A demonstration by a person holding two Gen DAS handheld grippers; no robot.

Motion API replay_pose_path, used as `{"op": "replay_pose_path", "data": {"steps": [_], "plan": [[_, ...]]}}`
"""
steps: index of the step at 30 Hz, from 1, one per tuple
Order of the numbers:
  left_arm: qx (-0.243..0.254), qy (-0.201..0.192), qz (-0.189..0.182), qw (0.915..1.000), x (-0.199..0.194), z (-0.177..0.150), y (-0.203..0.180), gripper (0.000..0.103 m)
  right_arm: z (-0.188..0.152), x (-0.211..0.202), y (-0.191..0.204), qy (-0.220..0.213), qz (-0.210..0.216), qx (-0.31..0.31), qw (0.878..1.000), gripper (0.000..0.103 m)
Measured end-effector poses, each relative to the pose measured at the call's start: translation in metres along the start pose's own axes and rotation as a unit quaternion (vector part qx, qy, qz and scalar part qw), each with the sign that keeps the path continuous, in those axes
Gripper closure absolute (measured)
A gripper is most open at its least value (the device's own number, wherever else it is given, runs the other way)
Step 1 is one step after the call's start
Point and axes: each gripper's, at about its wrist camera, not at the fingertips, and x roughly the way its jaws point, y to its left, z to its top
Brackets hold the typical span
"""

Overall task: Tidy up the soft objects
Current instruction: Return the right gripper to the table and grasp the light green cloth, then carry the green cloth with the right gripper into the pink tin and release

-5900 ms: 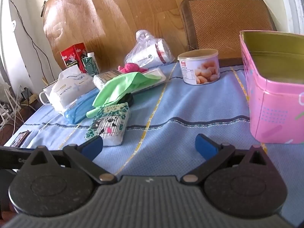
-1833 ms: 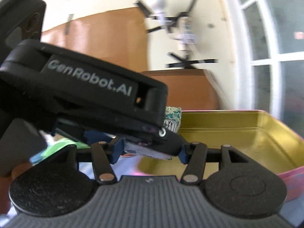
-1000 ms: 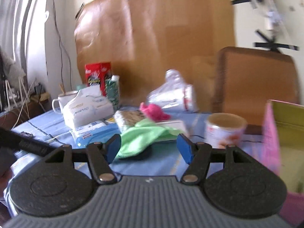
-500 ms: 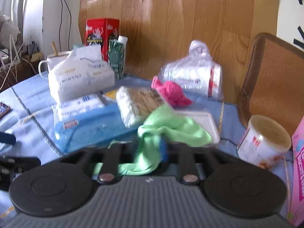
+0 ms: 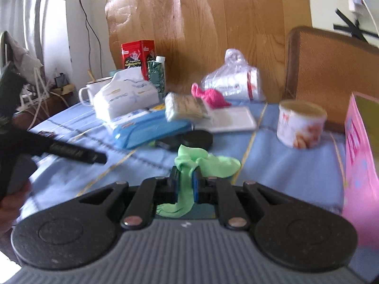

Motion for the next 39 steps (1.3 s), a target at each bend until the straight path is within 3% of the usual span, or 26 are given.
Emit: {"op": "replay_pose_path", "data": {"steps": [7, 12, 31, 34, 36, 39], "plan": [[0.018, -0.010, 0.014, 0.9997, -0.007, 0.000, -0.014, 0.005, -0.018, -0.017, 0.004, 0.002, 0.004, -0.002, 1.000, 0.086], [0.035, -0.020, 0.030, 0.9987, -0.012, 0.000, -0.024, 0.004, -0.020, -0.025, 0.006, -0.018, 0.001, -0.007, 1.000, 0.050], [0.062, -0.033, 0.049, 0.9963, -0.017, 0.005, -0.051, 0.003, -0.028, -0.030, -0.002, -0.024, 0.012, -0.005, 1.000, 0.031], [0.062, -0.018, 0.004, 0.9979, -0.018, 0.006, -0.055, 0.003, -0.029, -0.027, -0.002, -0.015, 0.012, -0.008, 1.000, 0.030], [0.056, 0.004, -0.066, 0.9962, -0.019, 0.007, -0.058, 0.003, -0.030, -0.023, -0.001, -0.004, 0.010, -0.011, 1.000, 0.030], [0.045, 0.032, -0.163, 0.9852, -0.021, 0.008, -0.067, 0.003, -0.030, -0.017, 0.001, 0.013, 0.003, -0.023, 1.000, 0.029]]}}
